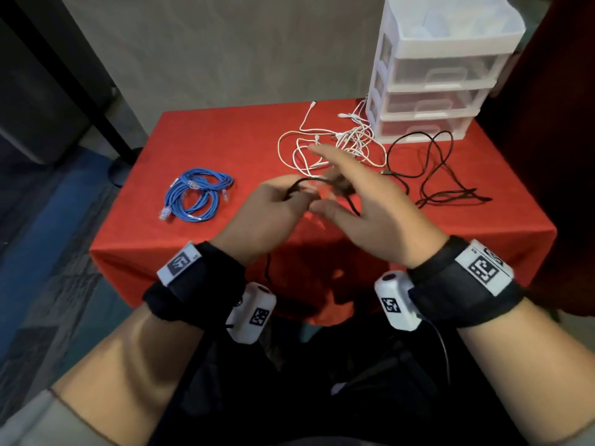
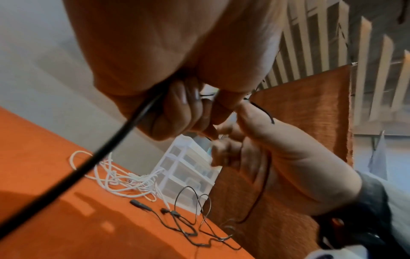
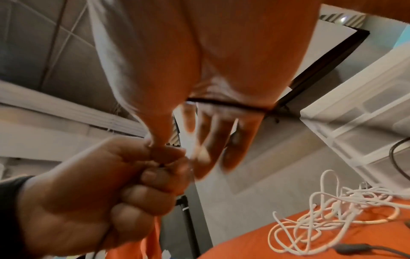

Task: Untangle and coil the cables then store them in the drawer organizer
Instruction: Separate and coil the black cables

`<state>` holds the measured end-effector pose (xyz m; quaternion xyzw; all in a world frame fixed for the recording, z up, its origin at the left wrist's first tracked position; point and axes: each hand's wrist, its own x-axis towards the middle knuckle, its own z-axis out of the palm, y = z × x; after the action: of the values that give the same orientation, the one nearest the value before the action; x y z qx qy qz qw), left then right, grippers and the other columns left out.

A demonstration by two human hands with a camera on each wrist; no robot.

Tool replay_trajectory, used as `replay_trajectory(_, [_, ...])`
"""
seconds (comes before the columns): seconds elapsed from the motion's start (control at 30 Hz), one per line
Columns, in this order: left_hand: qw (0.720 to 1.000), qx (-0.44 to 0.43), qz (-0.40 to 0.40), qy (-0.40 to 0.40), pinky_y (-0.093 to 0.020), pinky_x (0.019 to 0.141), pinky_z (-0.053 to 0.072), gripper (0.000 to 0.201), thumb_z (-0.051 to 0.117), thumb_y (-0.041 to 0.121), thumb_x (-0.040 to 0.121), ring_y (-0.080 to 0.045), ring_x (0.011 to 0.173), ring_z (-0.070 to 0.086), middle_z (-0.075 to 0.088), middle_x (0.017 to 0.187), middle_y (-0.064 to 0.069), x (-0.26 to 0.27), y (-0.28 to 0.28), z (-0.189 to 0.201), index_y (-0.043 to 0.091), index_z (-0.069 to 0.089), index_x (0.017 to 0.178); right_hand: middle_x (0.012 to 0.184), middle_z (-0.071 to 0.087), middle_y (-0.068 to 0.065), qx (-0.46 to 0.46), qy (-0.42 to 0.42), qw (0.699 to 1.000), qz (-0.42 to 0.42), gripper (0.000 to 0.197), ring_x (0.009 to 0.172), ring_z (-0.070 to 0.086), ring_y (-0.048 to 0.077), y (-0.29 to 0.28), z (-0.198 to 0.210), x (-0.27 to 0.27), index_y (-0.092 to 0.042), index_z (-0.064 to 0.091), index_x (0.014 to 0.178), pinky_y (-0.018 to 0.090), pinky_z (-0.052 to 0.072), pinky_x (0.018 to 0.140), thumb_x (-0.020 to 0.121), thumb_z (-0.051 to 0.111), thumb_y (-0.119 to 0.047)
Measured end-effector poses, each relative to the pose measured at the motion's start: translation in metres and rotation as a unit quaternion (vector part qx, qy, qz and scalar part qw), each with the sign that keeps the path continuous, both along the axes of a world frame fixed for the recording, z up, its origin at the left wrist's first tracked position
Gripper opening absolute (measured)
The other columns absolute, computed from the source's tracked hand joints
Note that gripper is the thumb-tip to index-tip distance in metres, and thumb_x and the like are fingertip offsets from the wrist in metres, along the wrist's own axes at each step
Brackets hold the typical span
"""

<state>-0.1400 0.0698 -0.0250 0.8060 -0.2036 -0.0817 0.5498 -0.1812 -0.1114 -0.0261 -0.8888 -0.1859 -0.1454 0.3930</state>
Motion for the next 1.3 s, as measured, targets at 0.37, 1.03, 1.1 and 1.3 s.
replay_trajectory(0.37, [0.996,0.083,0.012,-0.019,-0.016,0.050,0.029,0.032,0.047,0.030,0.107,0.002,0.048,0.035,0.043,0.053,0.017,0.003,0.059,-0.053,0.013,0.067,0.087,0.055,0.035,-0.004,0.442,0.152,0.871,-0.150,0.032,0.047,0.021,0.014,-0.081,0.017,0.022,-0.020,0.065,0.083,0.029,0.017,0.050,0.105,0.051,-0.038])
replay_trajectory(1.03, [0.967,-0.126,-0.044,0.219,-0.019,0.046,0.026,0.034,0.038,0.029,0.109,-0.005,0.048,0.022,0.026,0.062,0.005,-0.016,0.025,-0.019,0.014,0.057,0.084,0.065,0.061,0.006,0.080,0.023,0.985,-0.149,0.026,0.061,0.052,0.018,-0.028,-0.026,0.009,-0.016,0.069,0.082,0.034,0.042,0.062,0.096,0.065,-0.038])
replay_trajectory(1.1, [0.954,-0.176,-0.045,0.239,-0.017,0.045,0.028,0.033,0.037,0.029,0.109,-0.004,0.047,0.024,0.025,0.063,0.005,-0.018,0.024,-0.015,0.015,0.053,0.084,0.058,0.051,0.002,0.088,0.036,0.982,-0.165,0.032,0.056,0.043,0.012,-0.028,-0.028,0.009,-0.015,0.067,0.079,0.032,0.036,0.057,0.096,0.066,-0.042])
replay_trajectory(1.3, [0.888,-0.384,-0.047,0.247,-0.032,0.082,0.059,0.032,0.030,0.033,0.110,-0.016,0.092,0.071,0.071,0.106,-0.003,-0.009,0.015,0.017,0.018,0.047,0.088,0.060,0.060,-0.019,-0.013,0.165,0.986,0.013,0.023,0.056,0.053,-0.003,0.005,-0.043,-0.014,-0.029,0.065,0.083,0.017,0.035,0.060,0.104,0.056,-0.032])
